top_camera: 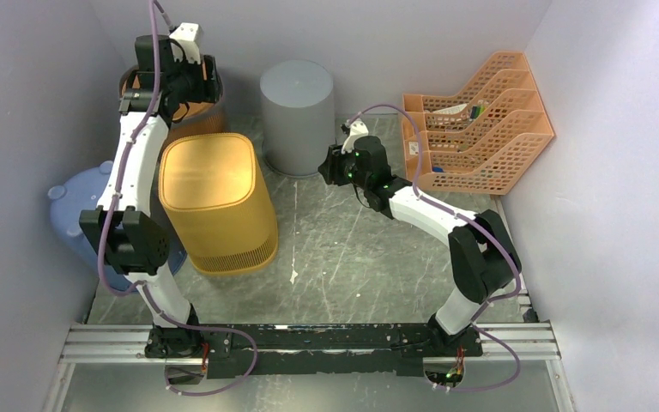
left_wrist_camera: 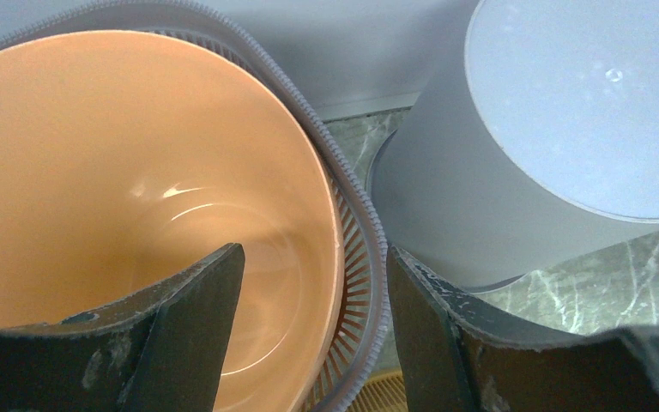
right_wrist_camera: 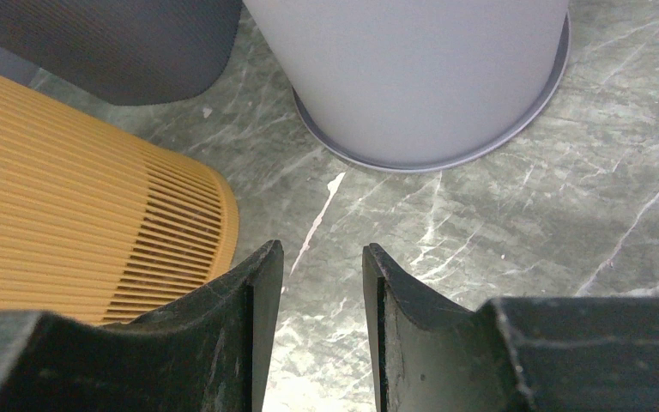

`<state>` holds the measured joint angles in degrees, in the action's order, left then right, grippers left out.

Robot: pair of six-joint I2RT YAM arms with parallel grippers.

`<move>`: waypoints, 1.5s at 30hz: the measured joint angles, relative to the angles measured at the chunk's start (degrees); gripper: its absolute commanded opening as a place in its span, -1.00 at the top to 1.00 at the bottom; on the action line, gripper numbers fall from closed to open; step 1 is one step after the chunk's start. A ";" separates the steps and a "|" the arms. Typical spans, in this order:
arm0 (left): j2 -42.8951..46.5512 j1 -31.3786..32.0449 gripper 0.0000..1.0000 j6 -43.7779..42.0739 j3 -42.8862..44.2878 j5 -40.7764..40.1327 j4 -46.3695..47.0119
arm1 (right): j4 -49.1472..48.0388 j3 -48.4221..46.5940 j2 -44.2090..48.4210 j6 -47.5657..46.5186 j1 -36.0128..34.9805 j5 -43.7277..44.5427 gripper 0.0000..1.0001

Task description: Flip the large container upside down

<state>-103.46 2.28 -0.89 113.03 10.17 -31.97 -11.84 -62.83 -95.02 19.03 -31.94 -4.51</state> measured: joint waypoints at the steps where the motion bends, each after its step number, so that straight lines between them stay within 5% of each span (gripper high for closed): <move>1: 0.22 0.00 -0.45 0.02 0.04 0.07 0.07 | 0.00 0.00 -0.04 0.00 0.02 0.00 0.21; 27: -3.93 0.04 -0.40 -1.27 0.31 -5.51 0.20 | 0.15 0.28 -0.61 0.00 1.25 -0.02 0.21; 35: -4.79 0.39 -0.19 -2.16 0.15 -5.64 1.55 | 0.17 0.96 -0.61 -0.02 1.42 -0.13 0.21; 38: -5.35 0.42 0.14 -2.10 0.15 -5.14 2.58 | 0.24 1.49 -0.61 -0.04 1.73 -0.15 0.21; 42: -6.05 0.63 0.05 -2.10 0.15 -4.68 3.91 | 0.37 1.86 -0.57 -0.07 2.23 -0.15 0.21; 45: -6.40 0.50 0.46 -1.84 0.74 -4.87 3.63 | 0.61 2.34 -0.46 -0.24 2.58 -0.15 0.21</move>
<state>-109.86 2.79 -2.72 113.78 5.30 -28.34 -11.22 -60.49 -95.48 18.79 -29.36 -4.67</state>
